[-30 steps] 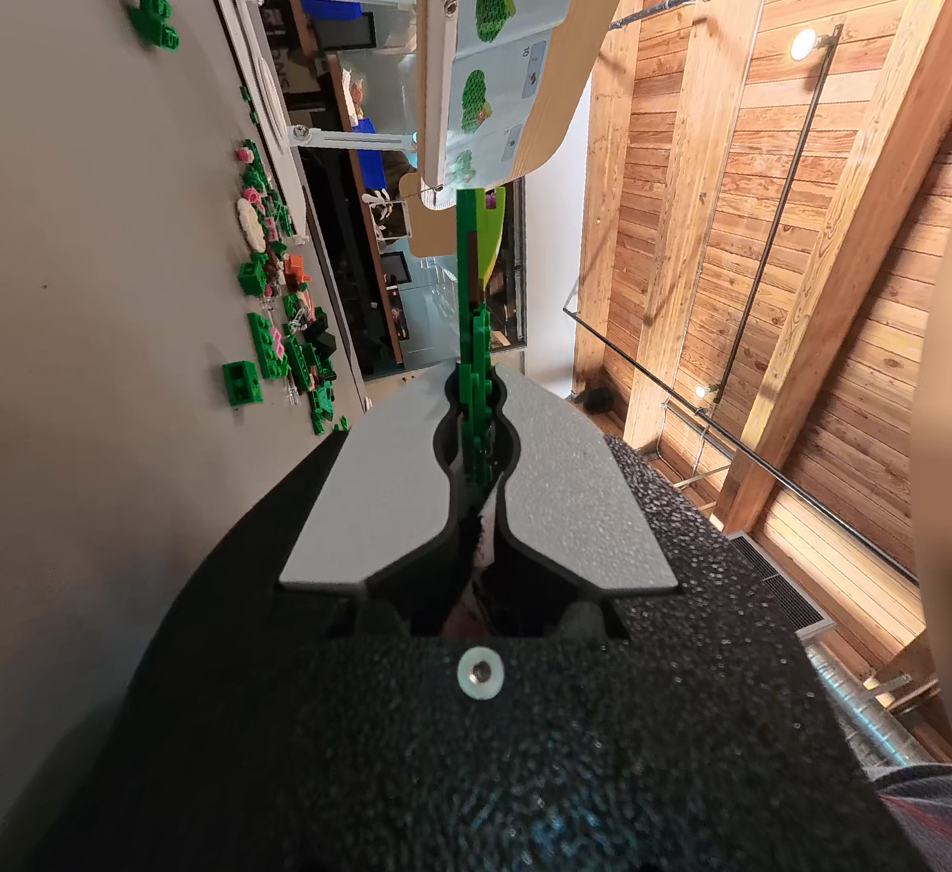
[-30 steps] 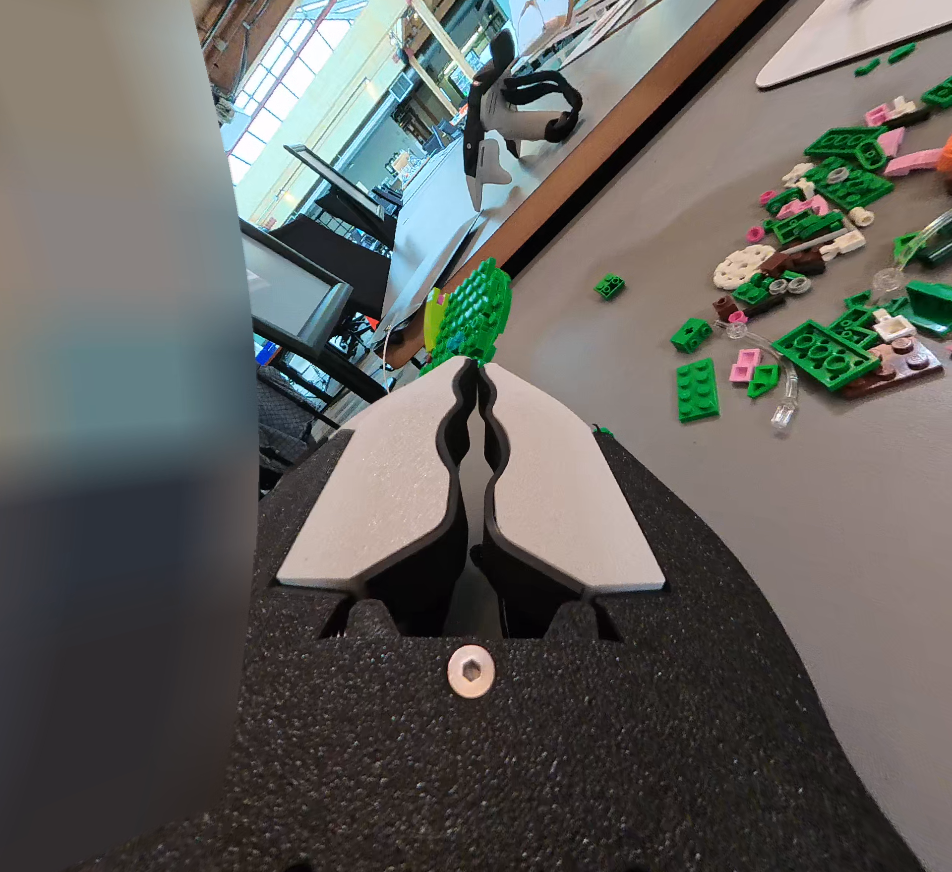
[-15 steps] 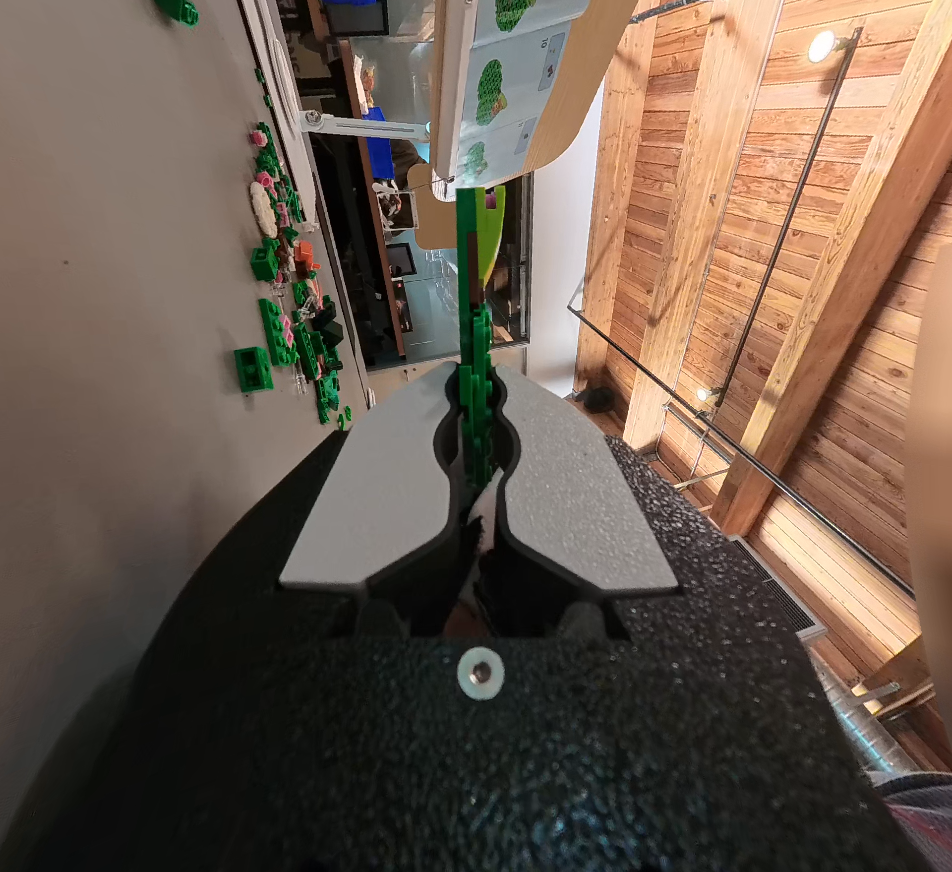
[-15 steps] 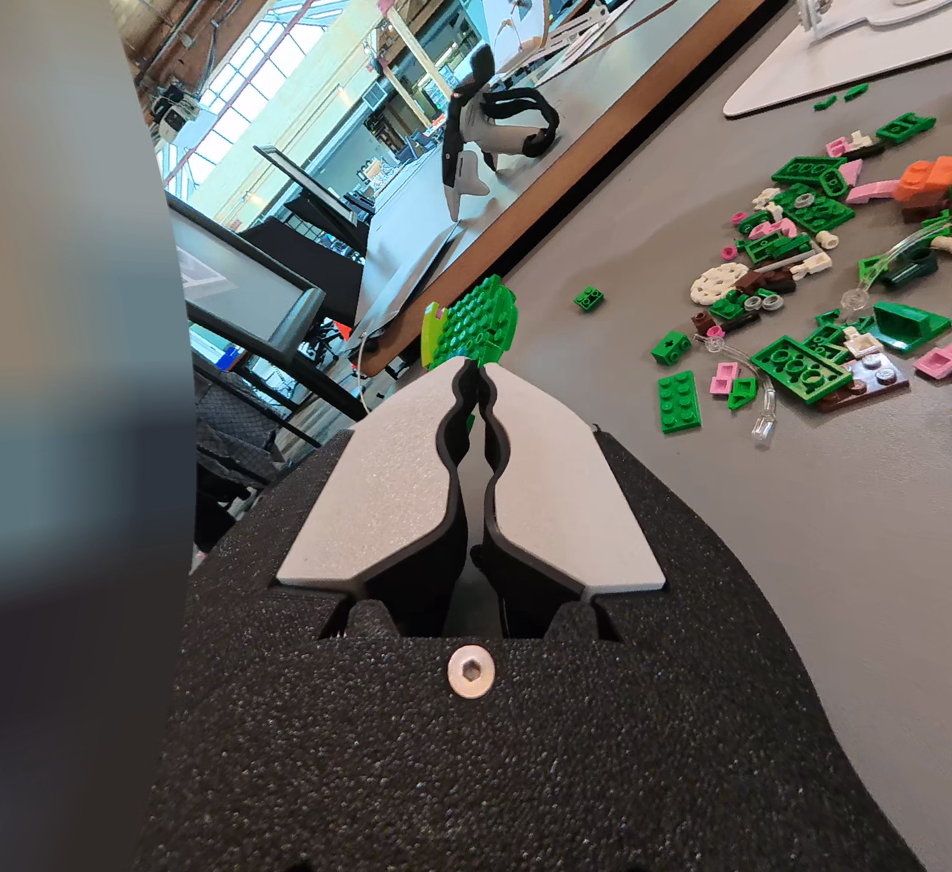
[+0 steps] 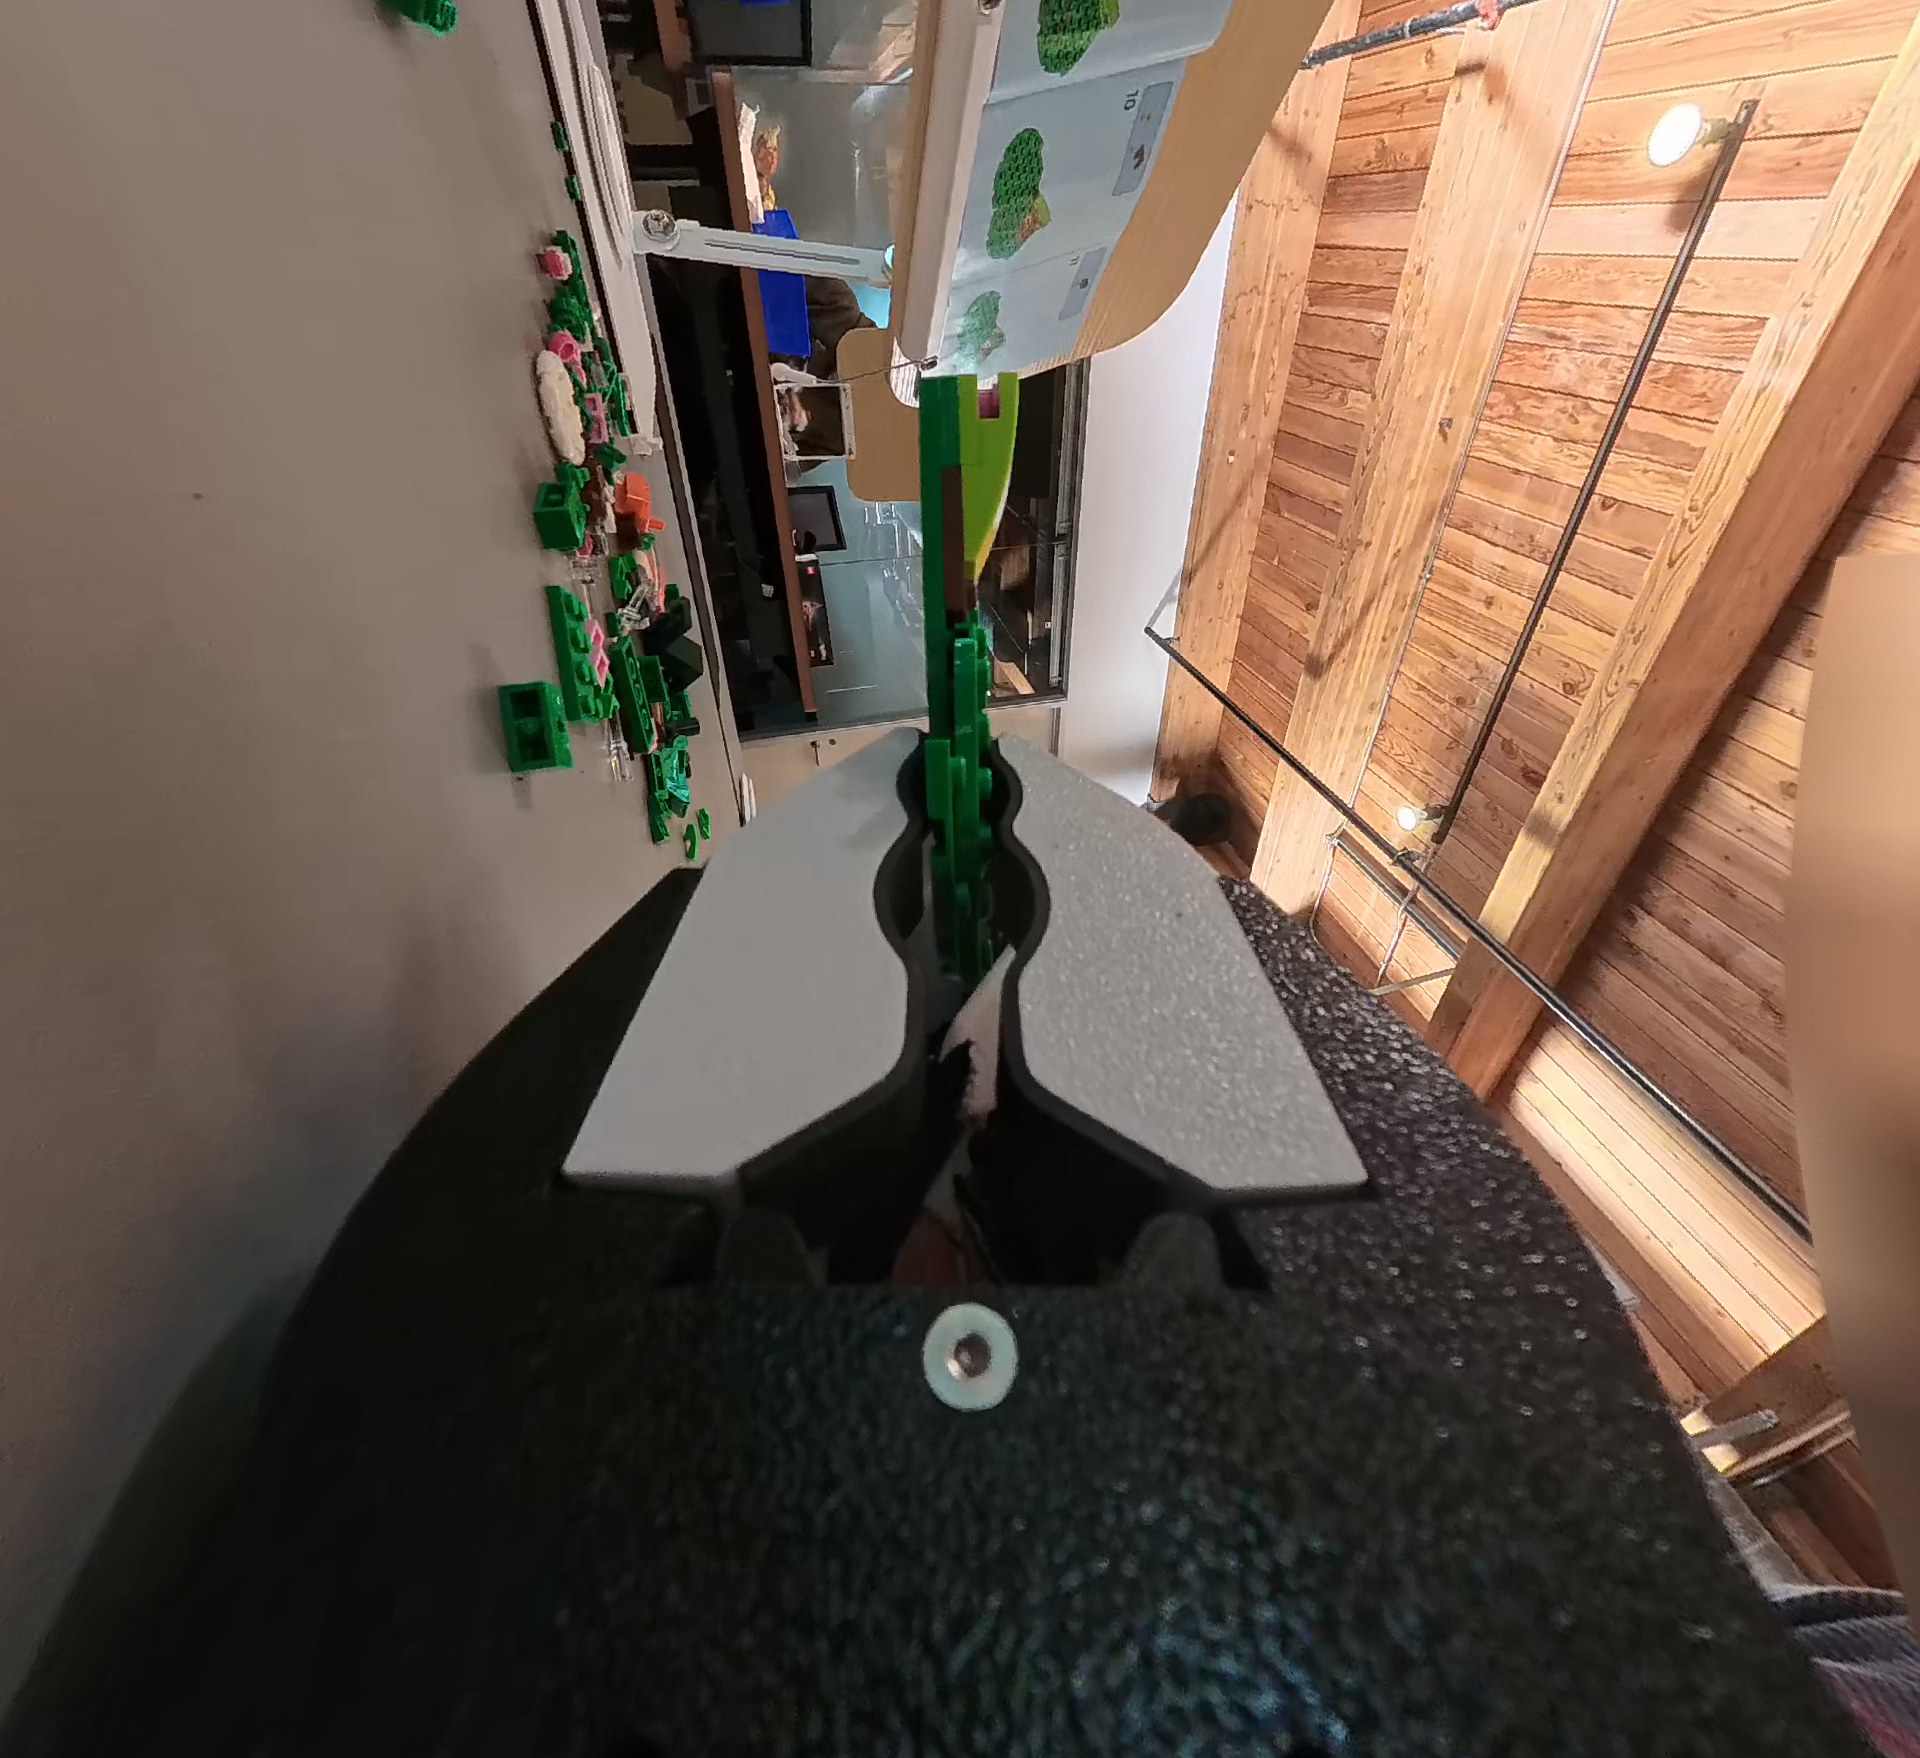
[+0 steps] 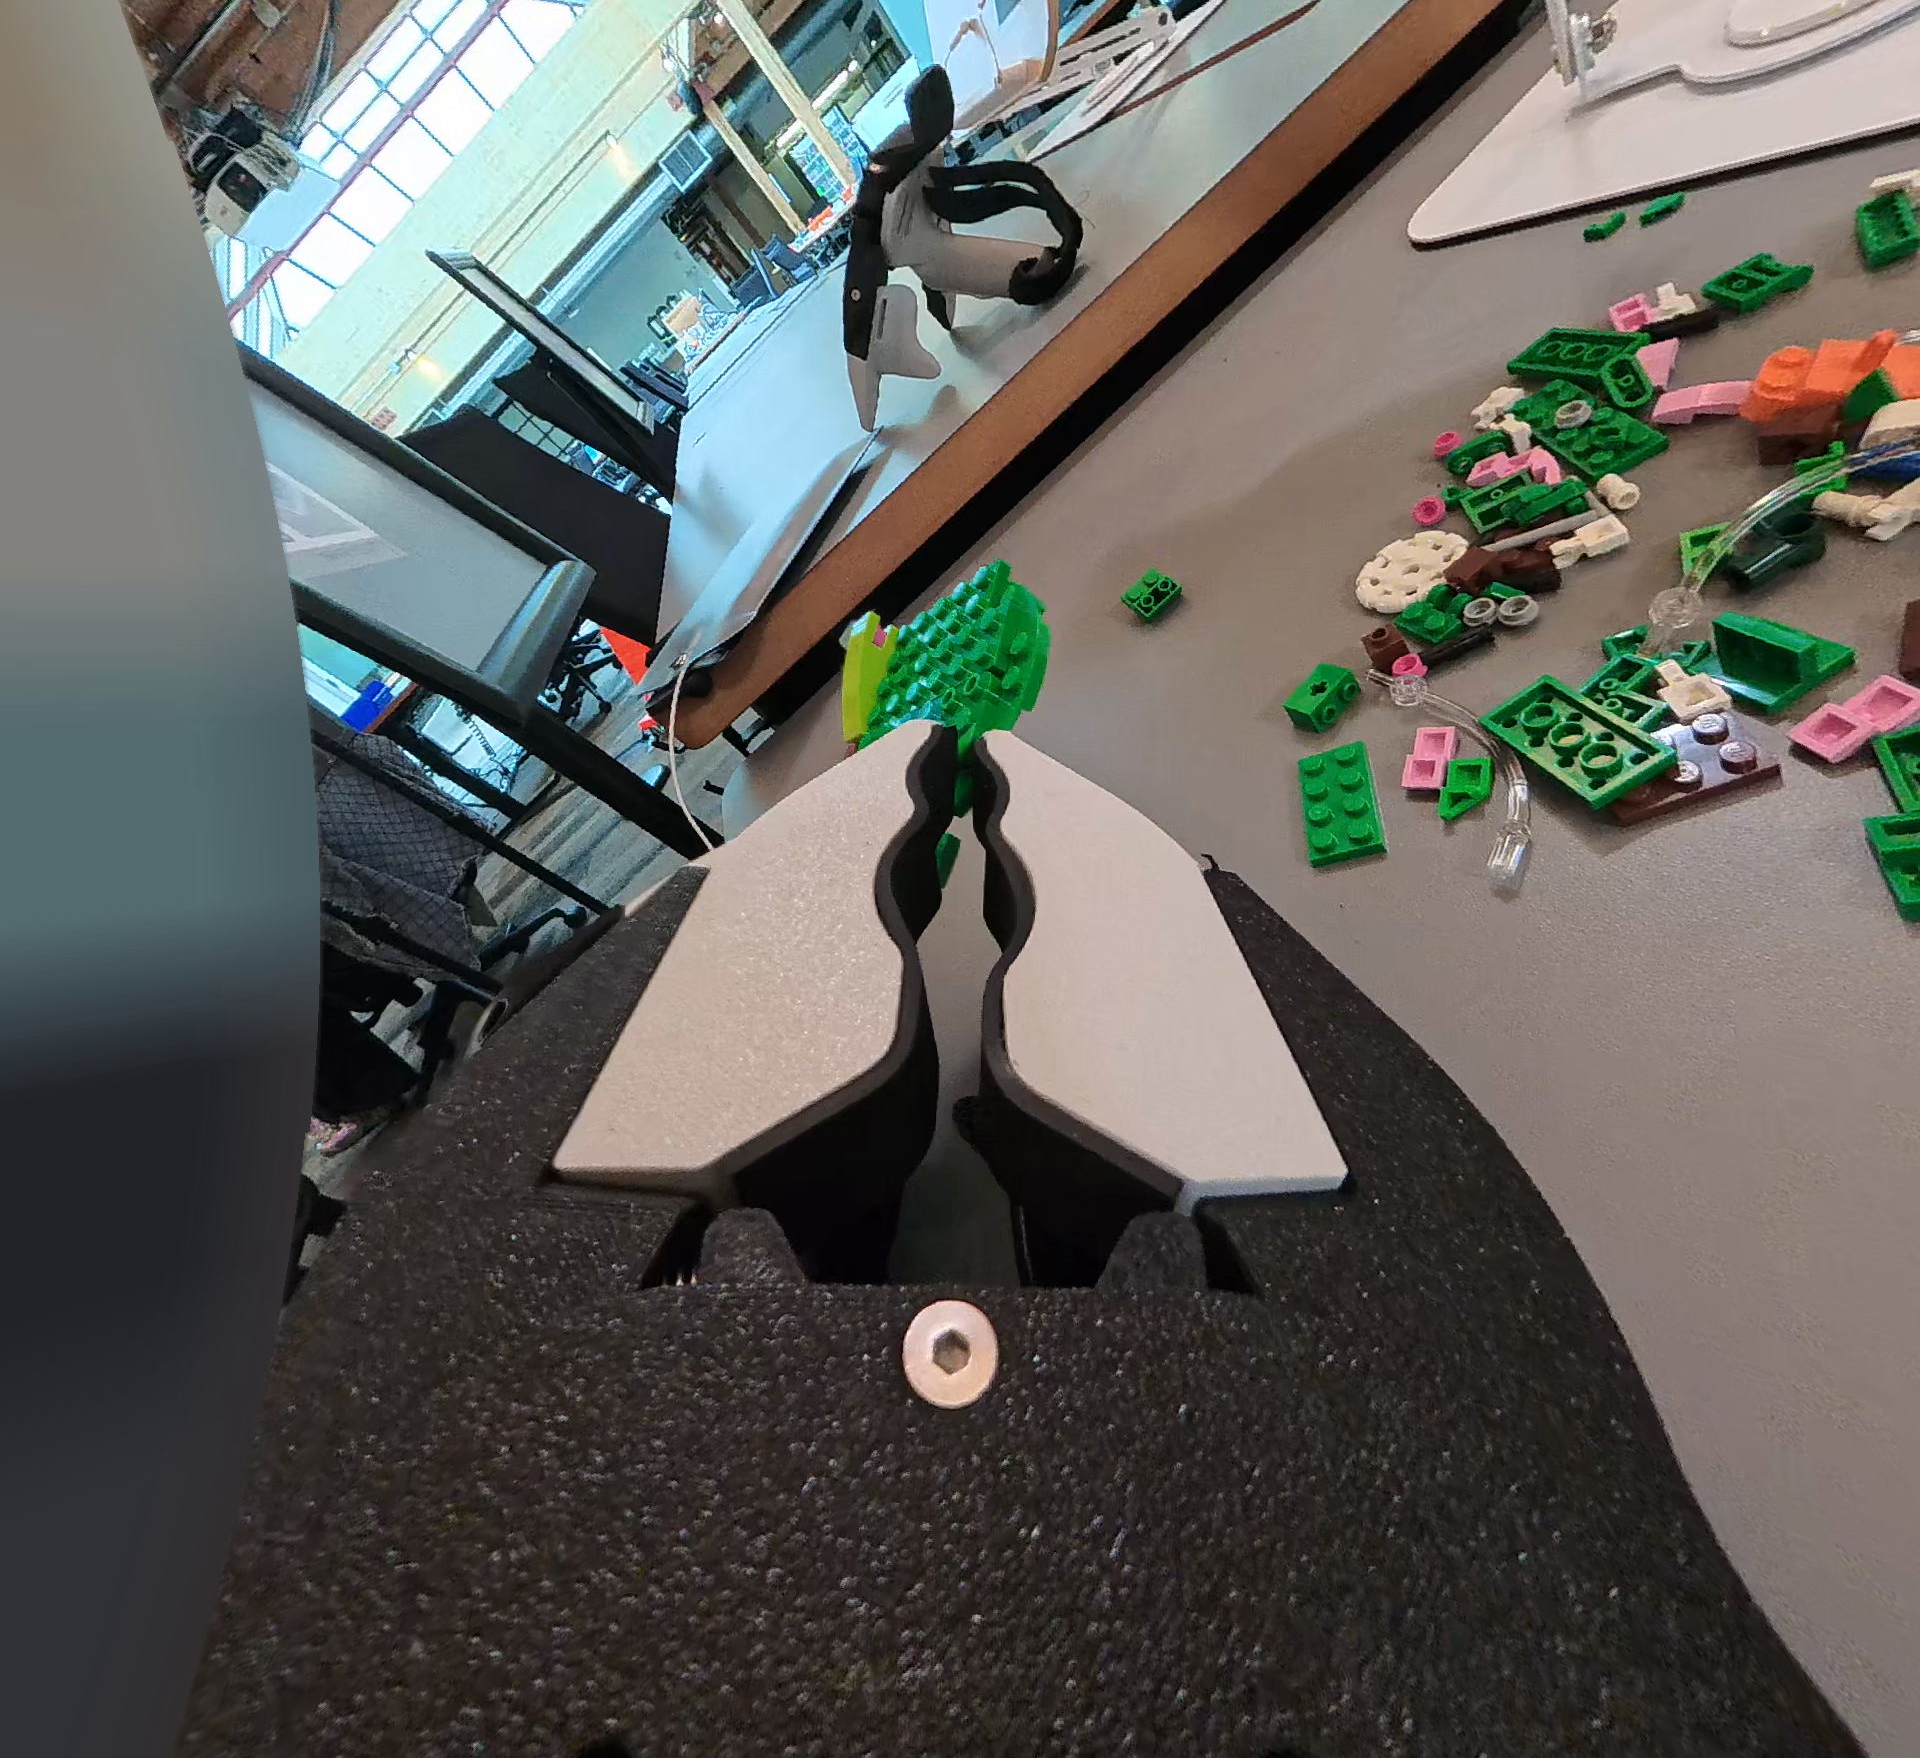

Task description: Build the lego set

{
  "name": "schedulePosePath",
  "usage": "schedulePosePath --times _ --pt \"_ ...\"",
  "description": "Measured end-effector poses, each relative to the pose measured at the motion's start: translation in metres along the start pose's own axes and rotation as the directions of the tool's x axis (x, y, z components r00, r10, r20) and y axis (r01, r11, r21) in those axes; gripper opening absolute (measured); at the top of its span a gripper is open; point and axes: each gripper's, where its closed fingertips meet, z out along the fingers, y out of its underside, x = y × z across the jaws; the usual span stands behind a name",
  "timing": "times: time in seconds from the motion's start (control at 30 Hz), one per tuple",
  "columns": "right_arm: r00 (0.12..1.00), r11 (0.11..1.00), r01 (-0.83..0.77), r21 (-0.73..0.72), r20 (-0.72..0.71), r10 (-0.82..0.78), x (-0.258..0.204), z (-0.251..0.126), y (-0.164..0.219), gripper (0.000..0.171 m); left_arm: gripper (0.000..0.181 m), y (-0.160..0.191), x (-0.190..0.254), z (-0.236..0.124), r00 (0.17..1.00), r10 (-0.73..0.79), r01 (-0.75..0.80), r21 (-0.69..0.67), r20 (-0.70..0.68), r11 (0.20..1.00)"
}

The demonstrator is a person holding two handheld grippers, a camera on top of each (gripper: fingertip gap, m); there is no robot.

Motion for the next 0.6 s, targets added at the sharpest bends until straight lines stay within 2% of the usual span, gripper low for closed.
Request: schedulePosePath --times 0.6 --pt "0.998 0.997 0.062 -0.040 -0.028 -0.063 0.0006 -0.0021 0.0041 0.005 0.008 0.0015 -0.0025 0.0003 0.999 -0.034 0.034 -0.016 0.008 0.999"
